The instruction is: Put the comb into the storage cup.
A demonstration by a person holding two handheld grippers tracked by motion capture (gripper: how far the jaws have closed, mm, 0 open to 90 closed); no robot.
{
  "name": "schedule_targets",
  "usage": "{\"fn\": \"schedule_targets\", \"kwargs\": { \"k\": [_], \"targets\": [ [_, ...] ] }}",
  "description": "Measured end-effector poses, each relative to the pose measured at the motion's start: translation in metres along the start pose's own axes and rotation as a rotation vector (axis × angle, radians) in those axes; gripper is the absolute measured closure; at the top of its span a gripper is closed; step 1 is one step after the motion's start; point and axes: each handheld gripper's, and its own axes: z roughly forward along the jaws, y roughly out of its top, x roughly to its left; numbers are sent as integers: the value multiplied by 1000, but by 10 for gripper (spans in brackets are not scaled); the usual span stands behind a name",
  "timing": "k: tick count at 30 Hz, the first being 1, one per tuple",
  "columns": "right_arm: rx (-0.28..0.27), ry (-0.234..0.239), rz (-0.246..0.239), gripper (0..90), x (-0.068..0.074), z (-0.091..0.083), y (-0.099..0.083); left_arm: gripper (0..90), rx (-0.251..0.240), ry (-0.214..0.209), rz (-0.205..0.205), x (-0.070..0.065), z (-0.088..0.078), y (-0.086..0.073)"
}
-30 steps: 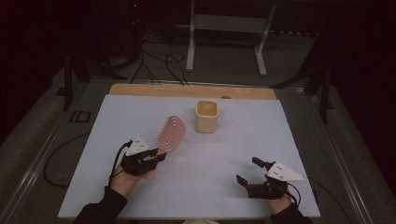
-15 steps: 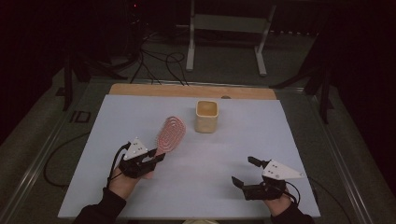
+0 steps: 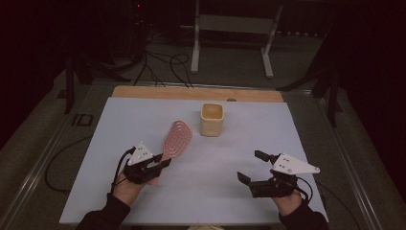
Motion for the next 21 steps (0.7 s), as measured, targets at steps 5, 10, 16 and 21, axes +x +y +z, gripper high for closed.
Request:
{"fn": "schedule_targets", "kwargs": {
  "k": [5,10,16,21],
  "targets": [
    [-6,32,9,89,2,4,14,712,0,1,2,0,0,0],
    [-3,42,1,88,2,10,25,712,0,-1,0,-1,1,0],
    [1,74,-1,82,3,19,37,712,0,-4,6,-3,1,1],
    [-14,98,-23,83,8,28,46,712,-5,-8,6,-3,1,2]
  ]
}}
